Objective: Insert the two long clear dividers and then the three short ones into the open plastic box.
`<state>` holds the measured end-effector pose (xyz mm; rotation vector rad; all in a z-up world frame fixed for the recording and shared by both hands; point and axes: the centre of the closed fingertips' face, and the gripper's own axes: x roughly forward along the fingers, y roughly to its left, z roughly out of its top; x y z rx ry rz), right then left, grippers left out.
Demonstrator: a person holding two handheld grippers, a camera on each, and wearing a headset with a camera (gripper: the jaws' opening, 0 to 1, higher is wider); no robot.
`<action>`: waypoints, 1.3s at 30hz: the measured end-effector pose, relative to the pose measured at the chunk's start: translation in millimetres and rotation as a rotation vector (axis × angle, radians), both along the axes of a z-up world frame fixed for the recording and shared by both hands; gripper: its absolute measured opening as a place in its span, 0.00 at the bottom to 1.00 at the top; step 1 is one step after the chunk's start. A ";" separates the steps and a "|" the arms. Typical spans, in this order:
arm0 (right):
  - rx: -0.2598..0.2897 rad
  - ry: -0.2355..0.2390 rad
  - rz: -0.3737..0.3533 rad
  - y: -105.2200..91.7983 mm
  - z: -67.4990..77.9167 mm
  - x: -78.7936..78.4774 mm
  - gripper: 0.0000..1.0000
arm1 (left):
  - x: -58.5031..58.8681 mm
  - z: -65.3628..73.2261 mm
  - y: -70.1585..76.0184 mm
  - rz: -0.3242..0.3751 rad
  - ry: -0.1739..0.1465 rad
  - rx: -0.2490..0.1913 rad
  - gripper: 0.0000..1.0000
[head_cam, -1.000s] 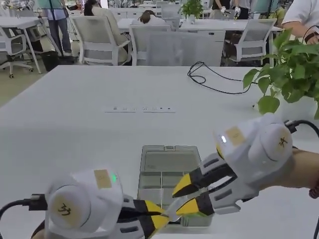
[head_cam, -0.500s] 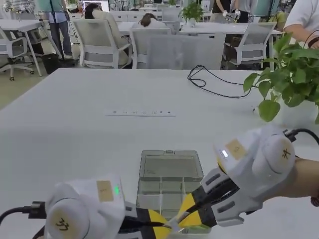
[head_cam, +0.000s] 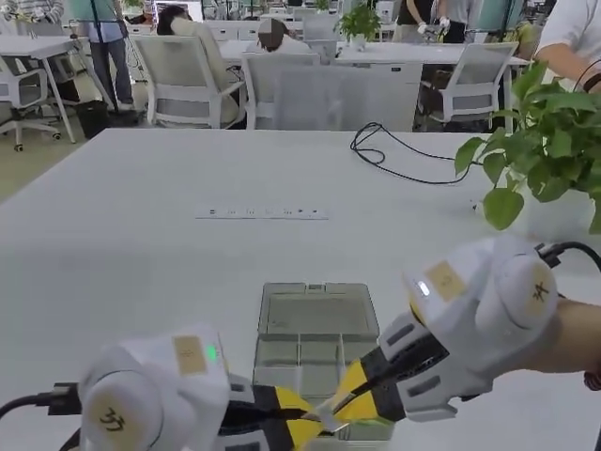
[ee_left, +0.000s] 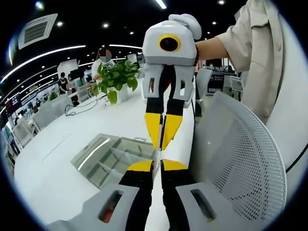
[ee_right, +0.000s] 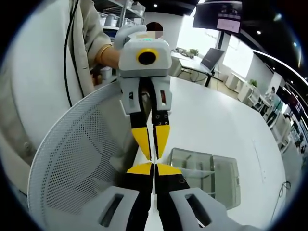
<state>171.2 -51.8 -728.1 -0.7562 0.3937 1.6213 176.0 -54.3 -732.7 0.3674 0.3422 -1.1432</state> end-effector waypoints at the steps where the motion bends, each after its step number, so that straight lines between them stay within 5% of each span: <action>1: 0.002 -0.004 -0.006 0.1 0.6 1.7 0.02 | 1.3 0.4 0.6 0.012 0.003 -0.009 0.04; 16: -0.003 -0.021 -0.102 1.6 -2.8 27.7 0.03 | 19.5 10.0 16.8 0.163 0.047 -0.143 0.25; 39: -0.014 -0.007 -0.285 -11.4 -18.0 77.8 0.03 | 34.6 6.7 32.9 0.269 0.088 -0.187 0.54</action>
